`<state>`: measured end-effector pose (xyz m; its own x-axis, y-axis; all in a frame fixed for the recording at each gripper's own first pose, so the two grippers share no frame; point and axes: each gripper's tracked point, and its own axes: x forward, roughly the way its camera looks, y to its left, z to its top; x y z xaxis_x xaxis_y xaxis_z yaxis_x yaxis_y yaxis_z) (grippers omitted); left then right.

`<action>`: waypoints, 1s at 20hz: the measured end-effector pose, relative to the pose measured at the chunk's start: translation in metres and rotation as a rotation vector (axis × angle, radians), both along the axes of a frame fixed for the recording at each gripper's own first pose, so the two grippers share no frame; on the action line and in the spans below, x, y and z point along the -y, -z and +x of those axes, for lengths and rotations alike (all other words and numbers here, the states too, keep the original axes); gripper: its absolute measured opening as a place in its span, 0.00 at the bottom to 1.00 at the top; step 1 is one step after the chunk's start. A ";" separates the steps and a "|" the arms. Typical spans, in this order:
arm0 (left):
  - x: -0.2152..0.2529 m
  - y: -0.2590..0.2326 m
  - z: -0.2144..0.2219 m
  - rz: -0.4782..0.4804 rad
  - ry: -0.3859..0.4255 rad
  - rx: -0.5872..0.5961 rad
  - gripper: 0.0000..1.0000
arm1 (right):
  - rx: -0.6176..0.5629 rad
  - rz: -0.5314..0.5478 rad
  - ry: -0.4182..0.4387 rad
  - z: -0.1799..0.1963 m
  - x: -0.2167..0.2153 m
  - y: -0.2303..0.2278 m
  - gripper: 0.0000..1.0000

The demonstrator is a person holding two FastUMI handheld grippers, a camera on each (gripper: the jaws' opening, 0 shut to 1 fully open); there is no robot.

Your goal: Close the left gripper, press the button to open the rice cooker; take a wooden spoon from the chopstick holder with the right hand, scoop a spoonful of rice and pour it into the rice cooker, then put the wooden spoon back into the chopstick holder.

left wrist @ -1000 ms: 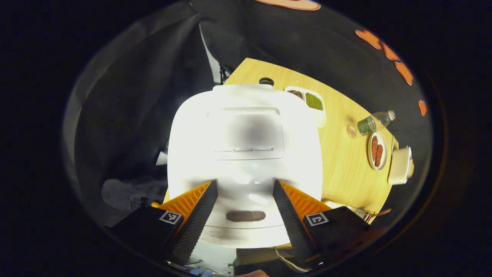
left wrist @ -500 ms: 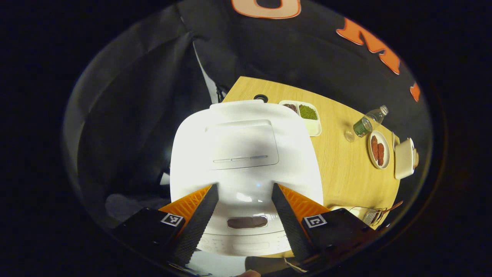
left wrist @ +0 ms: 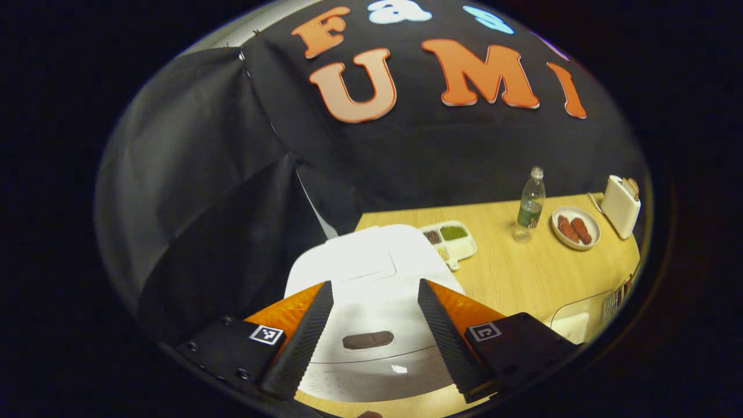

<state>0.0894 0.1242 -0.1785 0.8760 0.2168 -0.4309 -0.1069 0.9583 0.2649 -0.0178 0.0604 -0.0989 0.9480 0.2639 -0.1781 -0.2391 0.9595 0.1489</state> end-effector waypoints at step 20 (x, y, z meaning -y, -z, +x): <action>0.141 -0.148 -0.110 -0.186 0.164 0.579 0.99 | 0.176 -0.055 -0.006 -0.013 -0.034 -0.039 0.94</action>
<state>-0.0209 -0.0170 -0.0301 0.9941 0.0273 0.1054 -0.0312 0.9989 0.0352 -0.0308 0.0946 -0.0596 0.9643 0.2637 -0.0236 -0.2623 0.9636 0.0511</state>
